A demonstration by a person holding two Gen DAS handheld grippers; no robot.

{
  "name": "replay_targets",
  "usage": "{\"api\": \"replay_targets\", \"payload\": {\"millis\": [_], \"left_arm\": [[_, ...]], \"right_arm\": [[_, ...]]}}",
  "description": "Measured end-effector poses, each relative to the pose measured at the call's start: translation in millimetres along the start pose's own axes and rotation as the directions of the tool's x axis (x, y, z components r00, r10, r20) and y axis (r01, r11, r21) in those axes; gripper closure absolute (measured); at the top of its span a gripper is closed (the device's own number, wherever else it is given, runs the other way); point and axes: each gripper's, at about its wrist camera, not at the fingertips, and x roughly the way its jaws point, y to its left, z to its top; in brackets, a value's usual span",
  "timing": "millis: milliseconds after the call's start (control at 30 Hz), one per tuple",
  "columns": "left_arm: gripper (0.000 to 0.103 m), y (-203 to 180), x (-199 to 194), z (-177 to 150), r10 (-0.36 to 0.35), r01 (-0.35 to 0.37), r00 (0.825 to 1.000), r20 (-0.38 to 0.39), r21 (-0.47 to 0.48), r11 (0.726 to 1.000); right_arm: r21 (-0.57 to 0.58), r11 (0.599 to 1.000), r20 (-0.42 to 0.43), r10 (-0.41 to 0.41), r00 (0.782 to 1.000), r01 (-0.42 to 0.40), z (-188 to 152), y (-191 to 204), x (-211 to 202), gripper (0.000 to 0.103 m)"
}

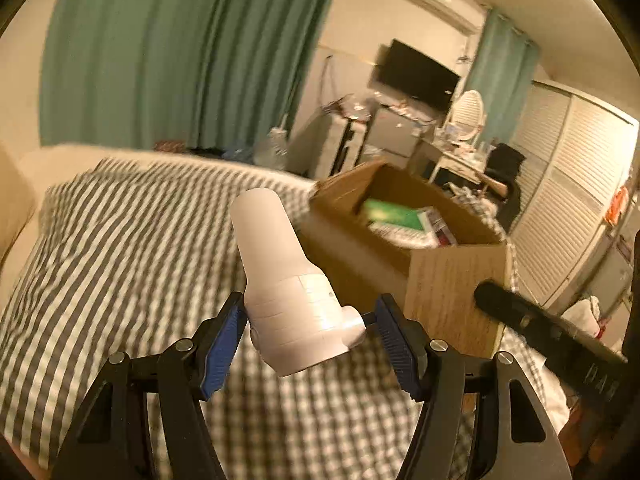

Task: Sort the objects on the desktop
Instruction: 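Carry the white bottle and red-white box over the cardboard box, then open left tool to drop bottle into box while right tool releases red-white box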

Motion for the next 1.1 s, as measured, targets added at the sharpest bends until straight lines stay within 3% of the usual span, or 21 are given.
{"api": "replay_targets", "payload": {"millis": [133,367,533,700,900,933,967,1000,1033,1100], "left_arm": [[0.035,-24.6,11.9,29.5,-0.038,0.037,0.999,0.021,0.024,0.999],[0.035,-86.0,38.9,83.5,-0.098,0.091,0.994,0.045,0.147,0.985],[0.035,-124.8,84.3,107.5,-0.117,0.112,0.993,0.005,0.232,0.966],[0.035,-121.8,138.4,111.5,-0.125,0.135,0.989,-0.074,0.146,0.980],[0.034,-130.5,176.8,114.7,-0.077,0.095,0.992,-0.100,0.199,0.975],[0.033,-132.1,183.8,118.2,-0.073,0.092,0.992,-0.106,0.190,0.977],[0.025,-132.1,187.6,121.1,-0.064,0.082,0.992,-0.107,0.175,0.981],[0.013,-131.7,189.6,121.2,-0.044,0.062,0.993,-0.107,0.164,0.984],[0.009,-128.1,188.6,120.8,-0.007,0.022,0.995,-0.099,0.147,0.989],[0.006,-122.6,186.4,123.7,0.041,-0.032,0.996,-0.083,0.106,0.994]], "right_arm": [[0.041,0.999,0.049,0.027,0.998,-0.029,18.5,-21.5,-11.8,0.074],[0.095,0.995,0.138,-0.042,0.990,0.029,75.4,-67.9,-20.5,0.074],[0.159,0.978,0.104,-0.156,0.982,0.139,93.5,-99.1,11.6,0.073],[0.239,0.947,0.050,-0.235,0.971,0.216,89.3,-128.4,54.2,0.073],[0.208,0.952,0.036,-0.236,0.971,0.224,90.2,-137.7,77.8,0.072],[0.197,0.954,0.039,-0.238,0.970,0.226,90.7,-135.9,77.1,0.068],[0.188,0.956,0.047,-0.237,0.970,0.224,91.1,-134.4,75.7,0.061],[0.187,0.954,0.057,-0.247,0.967,0.233,90.8,-133.0,73.1,0.038],[0.196,0.950,0.073,-0.261,0.963,0.243,90.2,-133.0,69.6,0.023],[0.231,0.945,0.114,-0.263,0.958,0.232,89.7,-134.7,60.0,0.022]]}}
